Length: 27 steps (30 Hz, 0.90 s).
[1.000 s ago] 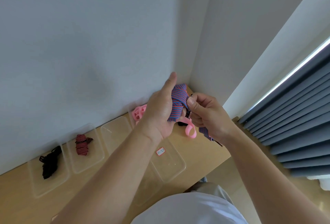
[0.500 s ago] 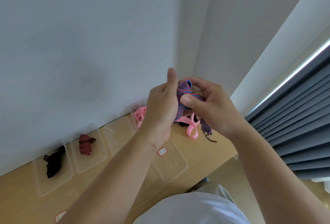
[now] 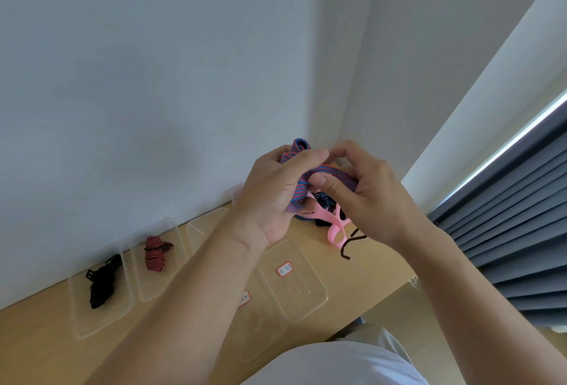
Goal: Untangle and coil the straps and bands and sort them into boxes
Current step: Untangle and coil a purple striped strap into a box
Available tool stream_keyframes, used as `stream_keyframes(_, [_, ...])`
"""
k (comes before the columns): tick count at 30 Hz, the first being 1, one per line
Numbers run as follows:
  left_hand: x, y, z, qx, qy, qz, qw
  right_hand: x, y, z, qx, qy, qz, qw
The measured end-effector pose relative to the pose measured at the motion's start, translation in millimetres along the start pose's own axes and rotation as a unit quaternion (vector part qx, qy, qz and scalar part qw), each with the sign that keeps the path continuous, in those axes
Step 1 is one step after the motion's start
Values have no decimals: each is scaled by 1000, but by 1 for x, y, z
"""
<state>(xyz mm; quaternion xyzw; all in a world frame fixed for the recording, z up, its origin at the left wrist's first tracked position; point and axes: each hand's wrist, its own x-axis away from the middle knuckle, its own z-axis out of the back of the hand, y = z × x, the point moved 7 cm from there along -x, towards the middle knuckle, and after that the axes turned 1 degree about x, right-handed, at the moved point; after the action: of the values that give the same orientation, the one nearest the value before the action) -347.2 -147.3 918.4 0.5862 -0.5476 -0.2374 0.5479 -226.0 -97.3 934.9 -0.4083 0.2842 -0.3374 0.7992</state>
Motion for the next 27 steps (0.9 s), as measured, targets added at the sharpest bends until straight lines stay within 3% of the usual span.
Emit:
stream_keyframes(4, [5,-4,3,14,-35,24,999,0,-2,-3,76,-5,29,997])
stream_keyframes(8, [7,-1,10,-25,-54,-12,998,-2,-2,-10,122,-25,64,990])
stream_keyframes(12, [8,-3,12,-47,16,-3,999,-3,-2,-17,133,-18,59,989])
stream_keyframes(21, [-5,-8,39,56,130,21,990,4,-6,-39,221,-19,110,969])
stream_keyframes(27, [-5,-18,44,57,80,67,993,14,-8,-34,262,-18,188,947])
